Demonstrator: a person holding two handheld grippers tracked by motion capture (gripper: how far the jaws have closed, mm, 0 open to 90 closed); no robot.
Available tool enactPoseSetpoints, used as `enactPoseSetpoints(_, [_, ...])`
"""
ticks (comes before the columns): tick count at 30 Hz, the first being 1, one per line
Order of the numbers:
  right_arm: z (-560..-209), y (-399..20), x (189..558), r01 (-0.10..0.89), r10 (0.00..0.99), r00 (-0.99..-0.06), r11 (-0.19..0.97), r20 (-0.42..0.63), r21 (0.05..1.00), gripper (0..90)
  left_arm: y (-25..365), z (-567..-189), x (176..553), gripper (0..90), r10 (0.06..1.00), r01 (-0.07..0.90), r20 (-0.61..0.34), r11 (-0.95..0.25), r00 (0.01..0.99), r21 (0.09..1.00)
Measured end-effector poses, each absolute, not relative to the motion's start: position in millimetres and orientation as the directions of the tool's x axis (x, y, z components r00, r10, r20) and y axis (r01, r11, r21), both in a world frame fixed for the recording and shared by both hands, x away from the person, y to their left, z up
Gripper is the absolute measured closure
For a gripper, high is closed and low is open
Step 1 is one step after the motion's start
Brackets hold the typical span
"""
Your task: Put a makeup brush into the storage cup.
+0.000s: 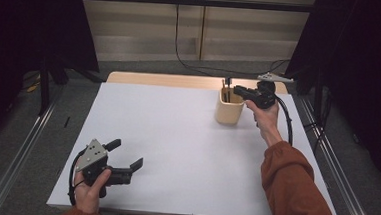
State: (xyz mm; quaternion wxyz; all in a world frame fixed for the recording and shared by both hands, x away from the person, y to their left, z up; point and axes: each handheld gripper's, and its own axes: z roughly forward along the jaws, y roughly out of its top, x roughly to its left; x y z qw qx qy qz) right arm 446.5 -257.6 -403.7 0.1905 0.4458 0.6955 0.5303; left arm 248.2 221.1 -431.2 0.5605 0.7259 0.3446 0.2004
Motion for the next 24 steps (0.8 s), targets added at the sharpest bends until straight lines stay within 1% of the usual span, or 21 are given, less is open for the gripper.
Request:
enactPoseSetpoints(1, [-403.1, -258.2, 446.3, 0.415, 0.822, -0.530, 0.038, 0.207, 0.909, 76.9, 221.0, -431.3, 248.6, 1.7, 0.725, 0.274, -0.095, -0.133, 0.682, 0.952])
enactPoseSetpoints(3, [-402.2, -259.8, 446.0, 0.410, 0.820, -0.533, 0.033, 0.210, 0.911, 69.6, 221.2, -431.4, 248.7, 1.7, 0.726, 0.276, -0.097, -0.132, 0.681, 0.952])
enactPoseSetpoints(5, [-402.2, -260.9, 445.5, 0.411, 0.819, -0.532, 0.031, 0.212, 0.911, 65.4, 220.8, -431.3, 248.4, 1.7, 0.724, 0.275, -0.097, -0.132, 0.683, 0.952])
enactPoseSetpoints(7, [-402.1, -260.9, 444.7, 0.414, 0.823, -0.527, 0.029, 0.214, 0.910, 54.1, 220.1, -431.2, 248.5, 1.6, 0.722, 0.276, -0.098, -0.132, 0.684, 0.952])
enactPoseSetpoints(9, [-401.0, -259.4, 443.2, 0.409, 0.826, -0.525, 0.034, 0.205, 0.912, 46.4, 219.9, -431.3, 249.2, 1.6, 0.721, 0.275, -0.095, -0.136, 0.687, 0.952])
enactPoseSetpoints(13, [-397.9, -256.8, 441.6, 0.394, 0.824, -0.532, 0.040, 0.193, 0.918, 34.0, 220.4, -431.2, 249.0, 1.6, 0.724, 0.279, -0.101, -0.130, 0.683, 0.951])
enactPoseSetpoints(15, [-397.7, -255.2, 441.2, 0.390, 0.823, -0.535, 0.041, 0.191, 0.920, 26.5, 221.0, -431.2, 248.8, 1.6, 0.724, 0.275, -0.095, -0.135, 0.684, 0.952])
enactPoseSetpoints(18, [-398.1, -253.4, 440.5, 0.398, 0.823, -0.532, 0.037, 0.198, 0.917, 17.5, 222.9, -430.7, 247.8, 1.6, 0.727, 0.274, -0.092, -0.135, 0.680, 0.952])
enactPoseSetpoints(20, [-398.2, -252.3, 440.1, 0.405, 0.830, -0.520, 0.031, 0.202, 0.914, 9.3, 223.6, -430.8, 247.1, 1.6, 0.729, 0.275, -0.095, -0.132, 0.678, 0.952])
enactPoseSetpoints(23, [-398.1, -250.9, 438.7, 0.397, 0.826, -0.529, 0.039, 0.194, 0.917, 4.7, 224.7, -430.5, 245.9, 1.6, 0.731, 0.273, -0.094, -0.130, 0.676, 0.953])
enactPoseSetpoints(24, [-397.9, -250.3, 438.2, 0.395, 0.829, -0.527, 0.043, 0.188, 0.918, 4.5, 224.8, -430.5, 245.6, 1.6, 0.732, 0.271, -0.094, -0.127, 0.675, 0.954])
